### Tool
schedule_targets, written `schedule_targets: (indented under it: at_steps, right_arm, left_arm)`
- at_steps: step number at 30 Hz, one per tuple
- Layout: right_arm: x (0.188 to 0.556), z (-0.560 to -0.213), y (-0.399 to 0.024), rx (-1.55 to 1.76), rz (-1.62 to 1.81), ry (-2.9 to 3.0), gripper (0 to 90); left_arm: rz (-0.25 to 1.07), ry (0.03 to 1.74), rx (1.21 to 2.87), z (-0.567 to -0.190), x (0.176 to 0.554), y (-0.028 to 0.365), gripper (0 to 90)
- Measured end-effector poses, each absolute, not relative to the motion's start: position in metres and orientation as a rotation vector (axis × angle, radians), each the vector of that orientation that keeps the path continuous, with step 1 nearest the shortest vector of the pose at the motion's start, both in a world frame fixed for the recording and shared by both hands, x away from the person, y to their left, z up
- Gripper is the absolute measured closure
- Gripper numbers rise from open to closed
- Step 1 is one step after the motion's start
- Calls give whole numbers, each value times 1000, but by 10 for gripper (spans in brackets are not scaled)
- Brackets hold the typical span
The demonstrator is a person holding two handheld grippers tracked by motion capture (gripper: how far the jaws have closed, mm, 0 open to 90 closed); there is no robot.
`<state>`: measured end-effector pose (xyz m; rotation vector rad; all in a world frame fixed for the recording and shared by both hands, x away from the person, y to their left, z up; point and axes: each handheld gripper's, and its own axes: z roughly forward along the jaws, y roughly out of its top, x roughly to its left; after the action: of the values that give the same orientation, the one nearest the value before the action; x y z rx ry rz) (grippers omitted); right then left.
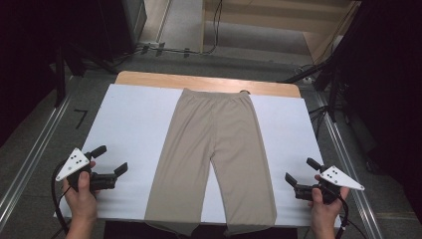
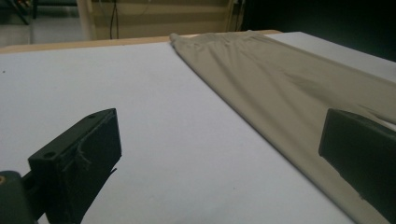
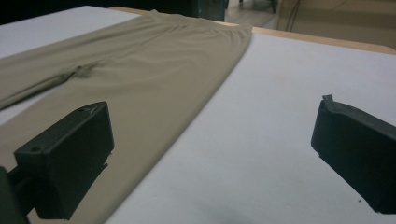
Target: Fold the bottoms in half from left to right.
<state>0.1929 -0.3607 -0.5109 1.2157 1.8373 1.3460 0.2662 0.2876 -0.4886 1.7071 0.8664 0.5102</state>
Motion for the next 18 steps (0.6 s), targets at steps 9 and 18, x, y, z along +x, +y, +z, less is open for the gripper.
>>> schedule_targets:
  at_steps: [9,18]
  right_arm:
    - [189,-494,-344,1157,1364,1844,0]
    - [184,-477,-308,1099,1386,1916,0]
  left_arm:
    - [537,820,1717,-465,277,267,0]
    - [499,765,1739,-447,319,242,0]
